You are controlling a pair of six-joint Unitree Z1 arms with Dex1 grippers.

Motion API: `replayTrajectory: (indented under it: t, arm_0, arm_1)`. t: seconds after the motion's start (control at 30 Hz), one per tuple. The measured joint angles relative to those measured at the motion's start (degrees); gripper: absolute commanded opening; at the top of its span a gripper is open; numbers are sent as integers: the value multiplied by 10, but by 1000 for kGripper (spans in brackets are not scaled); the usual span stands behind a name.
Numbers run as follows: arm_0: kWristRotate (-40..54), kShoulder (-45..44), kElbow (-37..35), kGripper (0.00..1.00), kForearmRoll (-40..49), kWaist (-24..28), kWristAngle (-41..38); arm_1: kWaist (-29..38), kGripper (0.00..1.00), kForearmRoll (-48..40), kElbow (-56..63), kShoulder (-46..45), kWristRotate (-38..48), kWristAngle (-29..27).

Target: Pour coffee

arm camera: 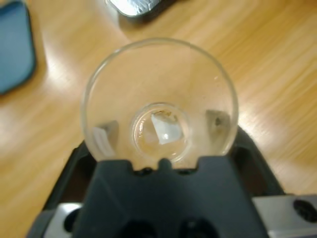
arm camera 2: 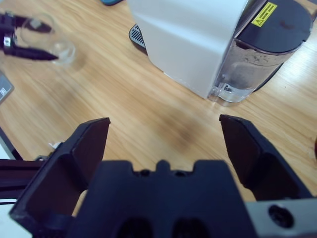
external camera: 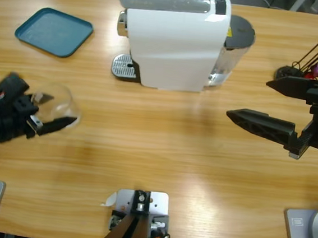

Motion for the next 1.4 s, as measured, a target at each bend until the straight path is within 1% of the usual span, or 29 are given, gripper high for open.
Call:
replayTrajectory:
  t: [0.07,0.1,0.23,0.33,0.47,0.63,0.73,0.87,1.07,1.2,1.4]
  arm_0:
    - [50,-2,0,0,-31,62,-68]
    - [67,1,0,0,-50,84,-101]
    - [109,58,-9,0,-116,145,-194]
    - [159,99,-42,0,-129,216,-245]
    - [252,138,-82,0,-130,318,-311]
    - [377,192,-128,0,-128,396,-431]
    - [426,233,-150,0,-128,418,-494]
    - [448,286,-184,0,-128,429,-533]
    - [452,320,-234,0,-116,430,-541]
    - [453,337,-269,0,-78,424,-540]
    - [456,347,-286,0,-49,416,-520]
  arm_1:
    - [0,1000,1,-2,0,-2,0]
    - [0,1000,1,-4,0,-2,0]
    - [0,1000,1,-12,0,-3,0]
    - [0,1000,1,-12,0,-3,0]
    - [0,1000,1,-12,0,-3,0]
    - [0,1000,6,-13,0,-4,0]
    - [0,1000,18,-18,0,-4,0]
    - [0,1000,29,-24,0,-4,0]
    - [0,1000,31,-24,0,-4,0]
    - [0,1000,31,-24,0,-4,0]
    - [0,1000,31,-24,0,-4,0]
